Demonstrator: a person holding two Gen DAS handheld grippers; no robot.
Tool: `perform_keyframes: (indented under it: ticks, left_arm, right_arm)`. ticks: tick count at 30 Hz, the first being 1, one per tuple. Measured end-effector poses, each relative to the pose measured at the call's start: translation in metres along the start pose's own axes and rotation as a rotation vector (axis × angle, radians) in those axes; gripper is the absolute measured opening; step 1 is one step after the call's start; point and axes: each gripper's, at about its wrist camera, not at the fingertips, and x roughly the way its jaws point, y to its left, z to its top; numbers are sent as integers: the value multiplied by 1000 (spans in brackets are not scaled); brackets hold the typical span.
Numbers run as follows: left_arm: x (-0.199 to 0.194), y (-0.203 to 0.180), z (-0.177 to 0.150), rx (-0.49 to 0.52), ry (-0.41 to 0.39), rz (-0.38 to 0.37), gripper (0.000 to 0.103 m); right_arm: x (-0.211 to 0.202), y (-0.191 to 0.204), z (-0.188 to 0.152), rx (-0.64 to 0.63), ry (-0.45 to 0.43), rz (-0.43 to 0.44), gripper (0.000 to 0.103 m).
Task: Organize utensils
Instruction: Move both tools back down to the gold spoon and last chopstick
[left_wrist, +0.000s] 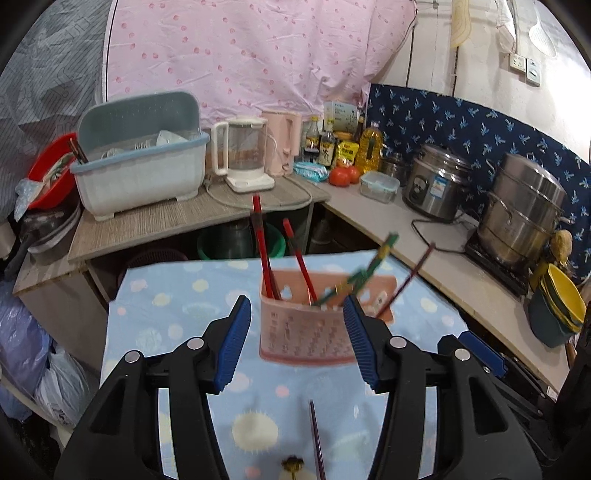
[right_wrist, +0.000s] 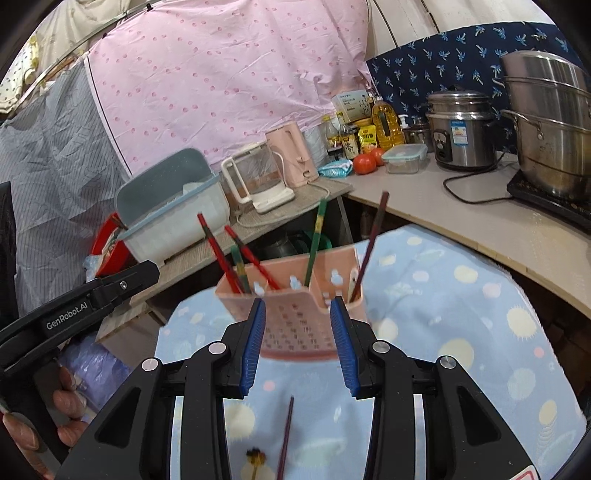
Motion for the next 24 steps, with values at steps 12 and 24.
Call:
perform_keyframes:
  ticks: [12, 24]
  left_arm:
    - [-4, 6, -123, -14, 203, 16, 50]
    - [-9, 34, -207, -78, 345, 77, 49]
  right_arm:
    - [-18, -12, -112, -47, 209, -24, 37]
    - [-26, 12, -191, -140, 370, 27, 36]
